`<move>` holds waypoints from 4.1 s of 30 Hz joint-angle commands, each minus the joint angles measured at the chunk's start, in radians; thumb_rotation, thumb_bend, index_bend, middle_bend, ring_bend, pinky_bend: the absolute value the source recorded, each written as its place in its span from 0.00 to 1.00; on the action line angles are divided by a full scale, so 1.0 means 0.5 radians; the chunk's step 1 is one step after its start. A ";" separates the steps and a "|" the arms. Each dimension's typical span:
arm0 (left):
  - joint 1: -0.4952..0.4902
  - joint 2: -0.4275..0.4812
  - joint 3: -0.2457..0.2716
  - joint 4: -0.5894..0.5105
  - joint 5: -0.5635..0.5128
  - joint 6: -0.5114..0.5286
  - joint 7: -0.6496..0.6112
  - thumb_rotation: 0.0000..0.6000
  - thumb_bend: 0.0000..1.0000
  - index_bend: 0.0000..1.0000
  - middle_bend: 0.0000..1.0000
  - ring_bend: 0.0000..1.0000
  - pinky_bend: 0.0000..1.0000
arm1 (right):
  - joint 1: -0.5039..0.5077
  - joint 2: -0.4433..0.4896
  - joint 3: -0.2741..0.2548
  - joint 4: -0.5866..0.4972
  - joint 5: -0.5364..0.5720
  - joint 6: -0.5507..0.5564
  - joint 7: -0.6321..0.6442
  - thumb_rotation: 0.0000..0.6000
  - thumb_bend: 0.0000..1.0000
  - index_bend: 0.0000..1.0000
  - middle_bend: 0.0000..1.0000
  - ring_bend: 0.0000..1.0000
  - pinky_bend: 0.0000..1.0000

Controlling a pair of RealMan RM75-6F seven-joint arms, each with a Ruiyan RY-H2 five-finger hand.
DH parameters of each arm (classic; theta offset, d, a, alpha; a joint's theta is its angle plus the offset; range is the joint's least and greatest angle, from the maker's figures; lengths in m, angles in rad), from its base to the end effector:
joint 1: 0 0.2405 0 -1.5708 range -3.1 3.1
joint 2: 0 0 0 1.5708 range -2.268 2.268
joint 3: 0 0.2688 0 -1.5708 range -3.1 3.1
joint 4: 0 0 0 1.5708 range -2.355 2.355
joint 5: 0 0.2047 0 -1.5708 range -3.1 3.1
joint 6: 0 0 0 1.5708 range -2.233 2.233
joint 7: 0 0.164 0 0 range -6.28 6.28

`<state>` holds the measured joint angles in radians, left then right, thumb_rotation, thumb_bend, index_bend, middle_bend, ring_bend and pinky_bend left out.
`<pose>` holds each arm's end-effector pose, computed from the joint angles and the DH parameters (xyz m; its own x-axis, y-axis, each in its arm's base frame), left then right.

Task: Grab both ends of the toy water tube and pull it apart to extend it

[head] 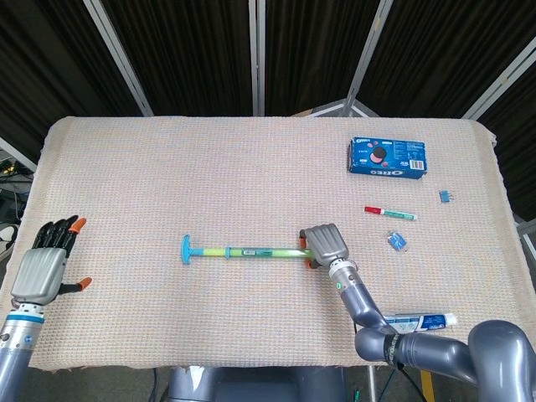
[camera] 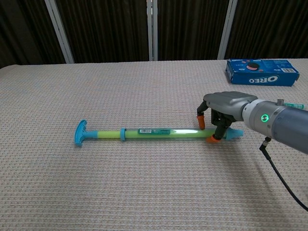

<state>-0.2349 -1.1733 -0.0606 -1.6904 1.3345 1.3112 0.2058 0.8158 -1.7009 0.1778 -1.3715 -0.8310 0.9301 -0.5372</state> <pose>-0.2986 0.2451 0.1264 0.4436 0.1341 0.8861 0.8955 -0.0264 -0.4443 -0.1539 -0.3751 -0.0689 0.4769 -0.3608 0.8015 -0.8755 -0.2763 0.3966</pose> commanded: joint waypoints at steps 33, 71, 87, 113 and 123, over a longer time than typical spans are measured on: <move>-0.809 -0.971 -0.214 0.654 -0.296 -0.837 0.156 1.00 0.32 0.45 0.85 0.77 0.96 | 0.057 0.096 0.023 -0.204 0.287 0.057 -0.124 1.00 0.35 0.65 1.00 1.00 1.00; -0.859 -1.074 -0.185 0.770 -0.502 -0.832 0.194 1.00 0.42 0.71 0.85 0.77 0.96 | 0.041 0.139 0.000 -0.240 0.254 0.104 -0.090 1.00 0.36 0.66 1.00 1.00 1.00; -0.794 -0.822 -0.162 0.651 -0.523 -0.766 0.183 1.00 0.42 0.78 0.85 0.77 0.96 | -0.116 0.541 -0.043 -0.542 0.105 0.208 0.030 1.00 0.36 0.66 1.00 1.00 1.00; -0.729 -0.741 -0.116 0.852 -0.510 -0.837 -0.023 1.00 0.42 0.78 0.85 0.77 0.96 | -0.260 0.801 -0.039 -0.514 0.028 0.183 0.262 1.00 0.36 0.67 1.00 1.00 1.00; -0.718 -0.728 -0.115 0.904 -0.501 -0.854 -0.062 1.00 0.42 0.78 0.85 0.77 0.96 | -0.300 0.848 -0.032 -0.478 0.020 0.177 0.318 1.00 0.36 0.67 1.00 1.00 1.00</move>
<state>-0.5939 -1.5379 -0.1177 -1.2391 1.0841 0.8845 0.1754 0.6678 -1.2790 0.1612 -1.6122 -0.8209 1.0194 -0.3806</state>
